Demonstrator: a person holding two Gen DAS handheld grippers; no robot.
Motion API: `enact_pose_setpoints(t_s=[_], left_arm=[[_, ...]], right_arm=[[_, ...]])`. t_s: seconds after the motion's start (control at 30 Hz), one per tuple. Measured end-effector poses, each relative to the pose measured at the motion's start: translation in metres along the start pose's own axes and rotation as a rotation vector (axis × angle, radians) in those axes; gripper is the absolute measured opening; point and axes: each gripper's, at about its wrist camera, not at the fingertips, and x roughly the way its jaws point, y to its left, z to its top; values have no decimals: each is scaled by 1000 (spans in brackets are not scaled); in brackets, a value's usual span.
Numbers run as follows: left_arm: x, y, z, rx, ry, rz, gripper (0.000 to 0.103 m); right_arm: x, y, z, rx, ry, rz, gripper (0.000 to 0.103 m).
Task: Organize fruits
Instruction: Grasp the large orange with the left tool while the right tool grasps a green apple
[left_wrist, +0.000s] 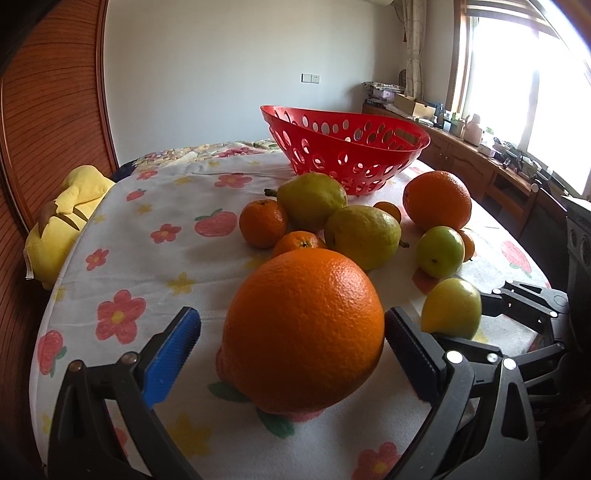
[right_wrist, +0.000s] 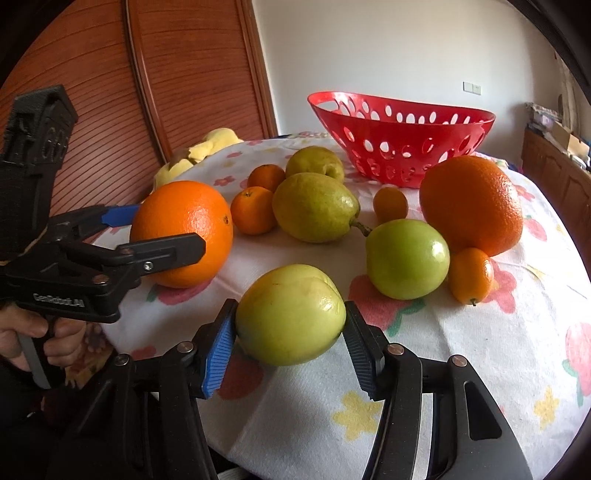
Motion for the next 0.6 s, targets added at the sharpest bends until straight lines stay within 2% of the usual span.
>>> enact_pose_setpoints(t_s=[0.43, 0.47, 0.53, 0.6], left_arm=[[11, 0, -1, -3, 25, -13, 99], [11, 0, -1, -6, 25, -18, 97], [10, 2, -1, -18, 23, -52, 85], [10, 2, -1, -23, 29, -56, 85]], right_arm=[[-2, 0, -4, -1, 1, -12, 58], [-2, 0, -5, -1, 0, -13, 58], [-2, -1, -5, 2, -1, -11, 58], [-2, -1, -5, 3, -2, -11, 58]])
